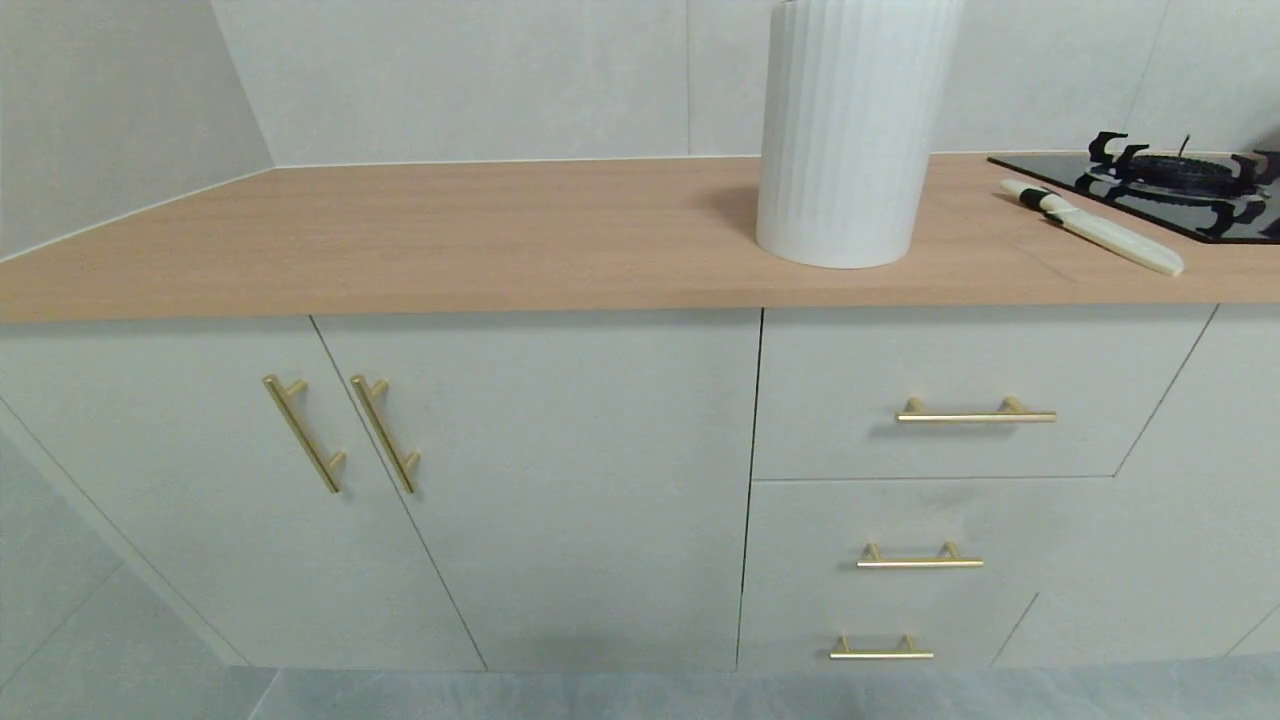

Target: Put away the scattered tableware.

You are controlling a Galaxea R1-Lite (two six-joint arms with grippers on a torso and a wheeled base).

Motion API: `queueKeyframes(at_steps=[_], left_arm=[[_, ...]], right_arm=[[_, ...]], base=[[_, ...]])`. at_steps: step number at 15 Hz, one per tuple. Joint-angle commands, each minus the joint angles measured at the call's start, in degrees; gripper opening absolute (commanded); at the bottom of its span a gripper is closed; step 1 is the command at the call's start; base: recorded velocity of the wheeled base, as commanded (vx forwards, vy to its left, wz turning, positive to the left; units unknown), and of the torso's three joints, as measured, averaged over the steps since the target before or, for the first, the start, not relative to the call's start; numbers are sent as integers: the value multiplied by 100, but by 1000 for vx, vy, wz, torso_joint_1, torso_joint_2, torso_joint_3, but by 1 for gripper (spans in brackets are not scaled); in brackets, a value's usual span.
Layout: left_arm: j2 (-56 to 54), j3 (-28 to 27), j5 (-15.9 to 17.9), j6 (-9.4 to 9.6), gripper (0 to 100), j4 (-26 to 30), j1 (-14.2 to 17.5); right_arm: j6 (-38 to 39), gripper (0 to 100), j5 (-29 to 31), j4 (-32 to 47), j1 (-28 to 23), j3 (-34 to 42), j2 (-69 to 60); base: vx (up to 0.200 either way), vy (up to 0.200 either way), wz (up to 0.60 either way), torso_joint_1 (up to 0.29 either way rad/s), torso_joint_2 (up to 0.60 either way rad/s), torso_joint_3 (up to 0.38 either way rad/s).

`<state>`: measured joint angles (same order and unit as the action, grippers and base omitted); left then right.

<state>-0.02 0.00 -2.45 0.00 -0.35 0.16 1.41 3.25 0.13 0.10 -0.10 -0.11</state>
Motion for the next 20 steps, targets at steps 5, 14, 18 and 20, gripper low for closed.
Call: queueKeyframes(at_steps=[5,14,18,20], left_arm=[[2,0,-1,0,100,0,2],[2,0,-10,-26,100,0,2],[2,0,-1,-26,100,0,2],[2,0,-1,-26,100,0,2]], right_arm=[[-1,100,0,4,-1,1,11],[-1,100,0,4,-1,1,11],[-1,100,0,4,-1,1,11],[-1,100,0,4,-1,1,11]], base=[[200,0,0,1,1,2],[22,0,-67,2,1,0],[0,0,0,0,0,0],[0,0,0,0,0,0]])
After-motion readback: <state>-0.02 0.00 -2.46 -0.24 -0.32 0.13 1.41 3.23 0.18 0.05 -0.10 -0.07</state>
